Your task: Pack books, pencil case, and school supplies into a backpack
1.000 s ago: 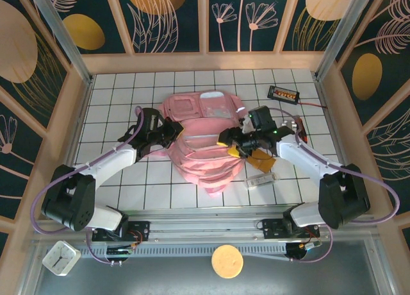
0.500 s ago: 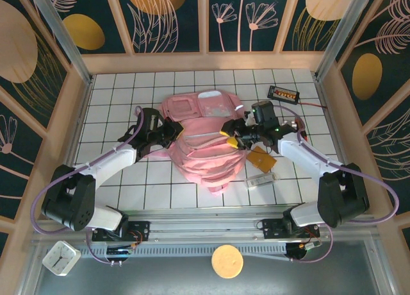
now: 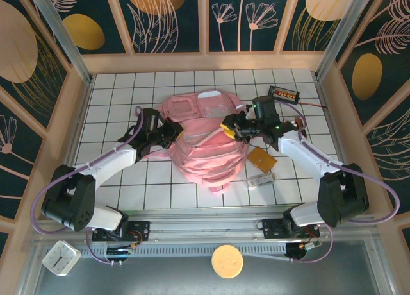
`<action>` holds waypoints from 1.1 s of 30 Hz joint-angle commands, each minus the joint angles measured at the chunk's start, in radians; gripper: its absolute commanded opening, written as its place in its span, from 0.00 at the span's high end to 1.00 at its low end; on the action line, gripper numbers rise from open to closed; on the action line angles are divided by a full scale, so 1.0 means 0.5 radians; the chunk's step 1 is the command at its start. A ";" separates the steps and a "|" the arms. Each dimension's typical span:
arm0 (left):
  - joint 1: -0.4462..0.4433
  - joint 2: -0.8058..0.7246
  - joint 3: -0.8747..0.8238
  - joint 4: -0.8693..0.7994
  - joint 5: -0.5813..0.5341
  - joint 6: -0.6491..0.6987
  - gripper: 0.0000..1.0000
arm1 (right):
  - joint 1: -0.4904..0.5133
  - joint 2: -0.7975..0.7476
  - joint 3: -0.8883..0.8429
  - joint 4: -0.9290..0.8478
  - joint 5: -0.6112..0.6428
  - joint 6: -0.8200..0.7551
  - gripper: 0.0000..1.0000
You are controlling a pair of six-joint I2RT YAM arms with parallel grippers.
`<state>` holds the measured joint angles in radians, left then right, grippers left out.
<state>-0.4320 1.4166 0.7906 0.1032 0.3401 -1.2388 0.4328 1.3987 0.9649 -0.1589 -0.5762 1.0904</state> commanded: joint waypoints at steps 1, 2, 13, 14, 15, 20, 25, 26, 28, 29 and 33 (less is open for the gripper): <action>-0.010 -0.044 -0.028 0.120 0.187 0.022 1.00 | 0.017 0.058 -0.048 0.152 0.024 0.047 0.69; -0.010 -0.046 -0.026 0.125 0.191 0.029 1.00 | 0.020 0.067 -0.058 0.169 0.015 0.064 0.69; -0.010 -0.033 0.026 0.049 0.168 0.183 1.00 | 0.082 0.152 -0.055 0.180 -0.005 0.156 0.43; -0.010 -0.029 0.026 0.051 0.170 0.186 1.00 | 0.089 0.154 -0.064 0.179 -0.009 0.163 0.42; -0.010 -0.026 0.026 0.053 0.169 0.191 1.00 | 0.091 0.154 -0.077 0.180 -0.010 0.168 0.42; -0.007 -0.001 0.033 0.057 0.192 0.207 1.00 | 0.092 0.153 -0.137 0.246 0.005 0.215 0.52; -0.004 0.005 0.110 -0.055 0.195 0.325 0.98 | 0.104 0.194 -0.065 0.277 0.039 0.215 1.00; -0.004 -0.002 0.138 -0.109 0.186 0.377 0.86 | 0.107 0.206 -0.041 0.282 0.039 0.212 1.00; -0.004 -0.034 0.228 -0.304 0.138 0.577 0.56 | 0.116 0.234 0.033 0.271 0.043 0.196 1.00; -0.004 -0.058 0.267 -0.408 0.104 0.670 0.50 | 0.121 0.240 0.072 0.259 0.057 0.184 1.00; -0.004 -0.221 0.352 -0.727 0.047 1.082 0.39 | 0.130 0.288 0.256 0.210 0.077 0.163 1.00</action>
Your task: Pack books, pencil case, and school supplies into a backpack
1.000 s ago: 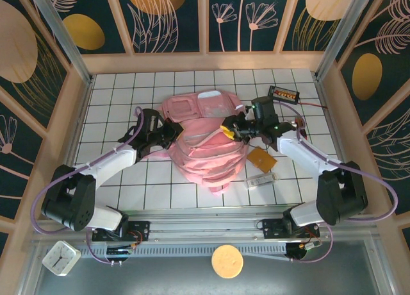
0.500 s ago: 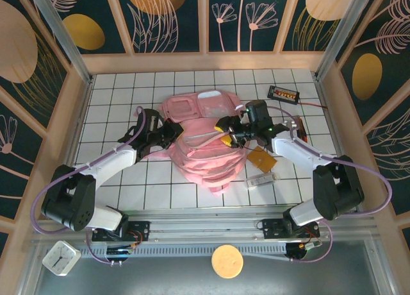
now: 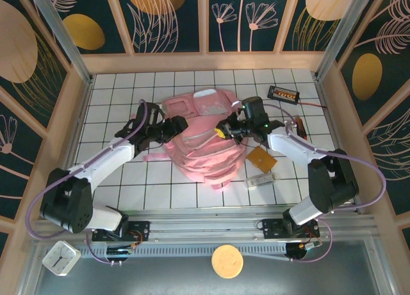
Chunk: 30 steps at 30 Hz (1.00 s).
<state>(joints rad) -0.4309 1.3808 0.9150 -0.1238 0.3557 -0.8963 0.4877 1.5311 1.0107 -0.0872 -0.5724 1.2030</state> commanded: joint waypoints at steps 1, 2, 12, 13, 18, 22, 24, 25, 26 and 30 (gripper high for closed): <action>-0.006 -0.180 0.104 -0.366 0.012 0.501 0.38 | 0.020 0.040 0.217 0.058 0.065 -0.068 1.00; -0.006 -0.201 0.103 -0.438 0.019 0.583 0.38 | 0.021 0.058 0.265 0.043 0.062 -0.074 1.00; -0.031 -0.240 0.093 -0.662 0.111 0.990 0.49 | 0.055 0.187 0.562 -0.049 0.034 -0.105 1.00; -0.045 -0.213 0.102 -0.649 0.131 0.989 0.50 | 0.058 0.193 0.573 -0.054 0.034 -0.105 1.00; -0.154 -0.084 0.155 -0.581 0.191 0.955 0.52 | 0.062 0.209 0.599 -0.084 0.032 -0.123 1.00; -0.233 -0.003 0.171 -0.558 0.169 0.955 0.52 | 0.058 0.215 0.599 -0.076 0.022 -0.117 1.00; -0.237 0.019 0.164 -0.523 0.128 0.941 0.52 | 0.059 0.214 0.598 -0.065 0.014 -0.111 1.00; -0.237 0.031 0.167 -0.499 0.113 0.939 0.52 | 0.058 0.214 0.598 -0.066 0.010 -0.111 1.00; -0.236 0.046 0.177 -0.490 0.092 0.938 0.52 | 0.058 0.209 0.599 -0.065 0.010 -0.111 1.00; -0.238 0.140 0.259 -0.483 0.051 0.955 0.53 | 0.058 0.195 0.581 -0.066 0.007 -0.108 1.00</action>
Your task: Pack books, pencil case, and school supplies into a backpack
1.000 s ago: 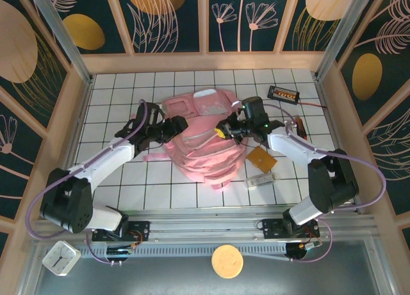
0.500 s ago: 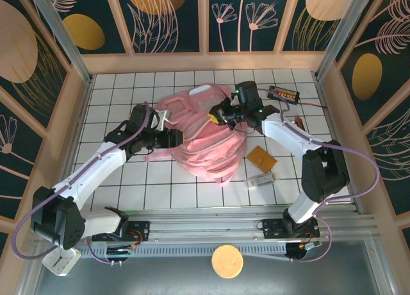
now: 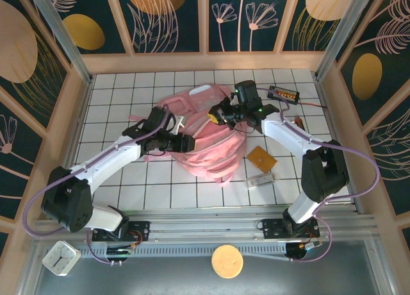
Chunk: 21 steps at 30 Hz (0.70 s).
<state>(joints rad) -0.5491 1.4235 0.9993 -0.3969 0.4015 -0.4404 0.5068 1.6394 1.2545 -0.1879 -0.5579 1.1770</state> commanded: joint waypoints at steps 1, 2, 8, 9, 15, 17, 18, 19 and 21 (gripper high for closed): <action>-0.003 0.079 0.111 0.066 -0.046 0.054 0.53 | 0.022 -0.025 0.085 0.143 -0.022 -0.051 1.00; -0.003 0.097 0.125 0.067 -0.048 0.061 0.54 | 0.020 -0.028 0.079 0.150 -0.025 -0.046 1.00; -0.030 0.190 0.168 0.075 0.010 0.081 0.65 | 0.014 -0.031 0.065 0.164 -0.027 -0.035 1.00; -0.036 0.193 0.159 0.079 0.004 0.080 0.65 | 0.010 -0.030 0.064 0.167 -0.025 -0.035 1.00; -0.045 0.193 0.106 0.128 -0.003 0.047 0.86 | 0.008 -0.024 0.050 0.195 -0.032 -0.019 1.00; -0.046 0.200 0.103 0.129 0.001 0.046 1.00 | 0.008 -0.023 0.045 0.195 -0.029 -0.019 1.00; -0.046 0.197 0.103 0.120 -0.011 0.049 1.00 | 0.008 -0.024 0.041 0.197 -0.029 -0.016 1.00; -0.046 0.194 0.103 0.104 -0.017 0.060 1.00 | 0.006 -0.023 0.041 0.197 -0.029 -0.016 1.00; -0.046 0.176 0.097 0.067 -0.032 0.089 1.00 | 0.002 -0.028 0.036 0.194 -0.025 -0.022 1.00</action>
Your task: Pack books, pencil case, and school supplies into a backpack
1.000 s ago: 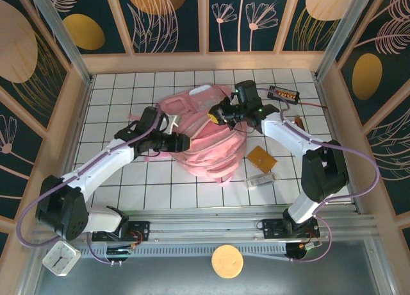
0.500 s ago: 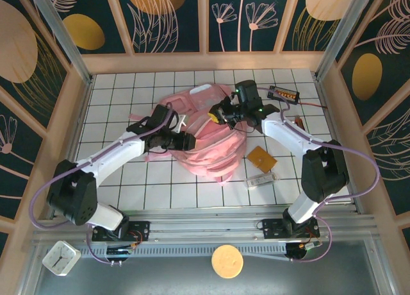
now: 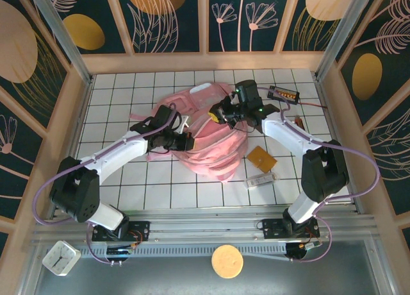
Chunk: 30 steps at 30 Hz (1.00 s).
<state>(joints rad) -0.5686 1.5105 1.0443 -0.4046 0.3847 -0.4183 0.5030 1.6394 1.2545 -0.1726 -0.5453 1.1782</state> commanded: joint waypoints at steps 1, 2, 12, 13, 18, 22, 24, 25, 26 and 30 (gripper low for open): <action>-0.007 -0.009 0.004 0.053 -0.012 0.067 1.00 | 0.004 -0.033 0.030 0.162 -0.046 -0.026 1.00; -0.007 -0.019 0.001 0.021 -0.029 0.088 1.00 | -0.001 -0.039 0.026 0.156 -0.043 -0.029 1.00; 0.017 -0.238 -0.122 -0.376 -0.467 0.273 1.00 | -0.087 -0.099 -0.026 0.105 -0.017 -0.103 1.00; 0.034 -0.252 -0.133 -0.389 -0.494 0.269 1.00 | -0.093 -0.102 -0.029 0.106 -0.017 -0.107 1.00; 0.194 -0.261 -0.175 -0.403 -0.660 0.212 1.00 | -0.095 -0.113 -0.027 0.071 -0.041 -0.146 1.00; 0.338 -0.198 -0.154 -0.365 -0.741 0.226 1.00 | -0.097 -0.143 -0.026 0.002 -0.032 -0.201 1.00; 0.370 -0.138 -0.079 -0.340 -0.784 0.263 1.00 | -0.099 -0.162 -0.033 -0.022 -0.031 -0.222 1.00; 0.380 -0.106 -0.059 -0.338 -0.802 0.286 1.00 | -0.103 -0.172 -0.039 -0.028 -0.029 -0.226 1.00; 0.390 -0.065 -0.034 -0.336 -0.838 0.303 1.00 | -0.106 -0.179 -0.047 -0.029 -0.032 -0.226 1.00; 0.423 0.056 0.029 -0.282 -0.886 0.340 1.00 | -0.122 -0.200 -0.055 -0.040 -0.051 -0.248 1.00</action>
<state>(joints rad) -0.4156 1.4921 1.0458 -0.4744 0.1356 -0.2672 0.4858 1.6299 1.2243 -0.1959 -0.5919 1.1004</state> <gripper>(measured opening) 0.059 0.099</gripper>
